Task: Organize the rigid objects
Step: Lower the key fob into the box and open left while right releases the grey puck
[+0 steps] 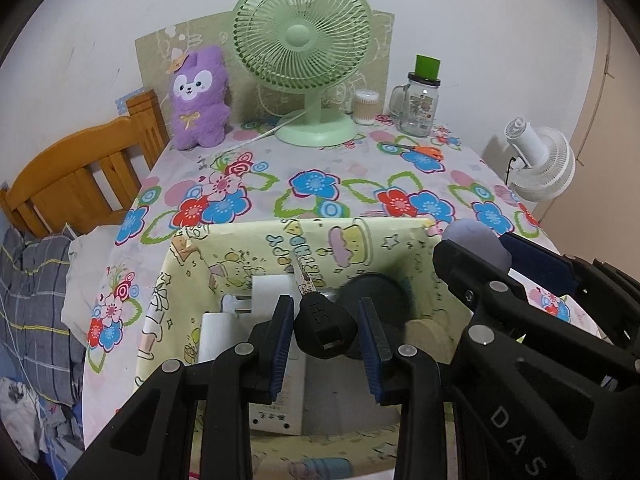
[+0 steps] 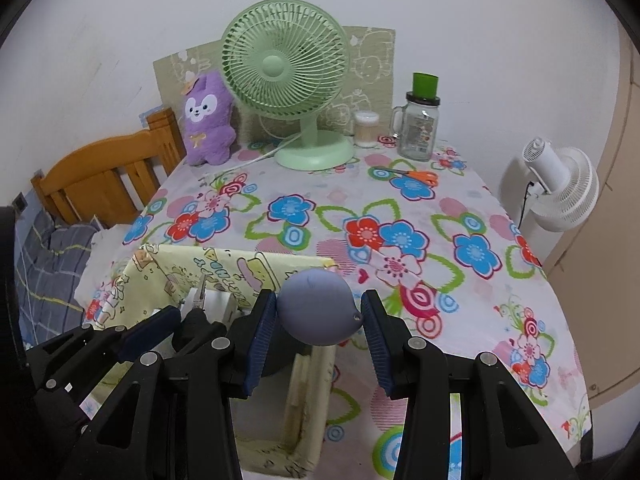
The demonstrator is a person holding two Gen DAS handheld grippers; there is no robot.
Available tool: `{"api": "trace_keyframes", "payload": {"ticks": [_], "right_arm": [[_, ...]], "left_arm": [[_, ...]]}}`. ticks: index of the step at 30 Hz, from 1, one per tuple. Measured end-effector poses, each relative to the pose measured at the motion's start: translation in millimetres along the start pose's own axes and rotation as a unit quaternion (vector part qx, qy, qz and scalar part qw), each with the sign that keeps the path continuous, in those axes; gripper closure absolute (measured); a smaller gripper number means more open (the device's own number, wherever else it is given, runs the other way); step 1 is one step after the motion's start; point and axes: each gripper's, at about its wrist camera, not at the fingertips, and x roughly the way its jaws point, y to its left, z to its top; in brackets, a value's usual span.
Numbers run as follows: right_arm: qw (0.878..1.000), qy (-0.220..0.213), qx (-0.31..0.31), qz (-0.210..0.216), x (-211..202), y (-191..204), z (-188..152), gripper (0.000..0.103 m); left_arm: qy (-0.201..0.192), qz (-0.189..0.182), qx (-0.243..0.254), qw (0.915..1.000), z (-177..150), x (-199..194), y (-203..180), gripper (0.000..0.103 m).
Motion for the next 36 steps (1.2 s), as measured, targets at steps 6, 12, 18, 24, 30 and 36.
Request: {"api": "trace_keyframes", "payload": {"ticks": [6,12,18,24,30,36], "right_arm": [[1.000,0.008,-0.009,0.000,11.8,10.8,3.0,0.055],[1.000,0.014,-0.016,0.002,21.8,18.6,4.0,0.055],[0.999,0.021,-0.028,0.004,31.3,26.9,4.5,0.055],[0.999,0.026,-0.040,0.015,39.8,37.9,5.6,0.055],[0.998,0.044,-0.034,0.031,51.4,38.7,3.1,0.055],[0.997,0.057,-0.031,0.040,56.3,37.0,-2.4,0.055]], "left_arm": [[0.011,0.005,0.003,0.9999,1.5,10.7,12.2,0.071],[0.027,0.002,0.000,0.9996,1.9,22.6,22.9,0.071],[0.045,-0.006,-0.002,0.9990,-0.4,32.9,31.7,0.070],[0.056,-0.009,0.000,0.9984,-2.6,37.0,40.6,0.064],[0.057,-0.020,0.015,0.9981,-5.7,34.6,37.5,0.058],[0.051,-0.025,0.031,0.9979,-9.7,29.4,30.1,0.042]]}}
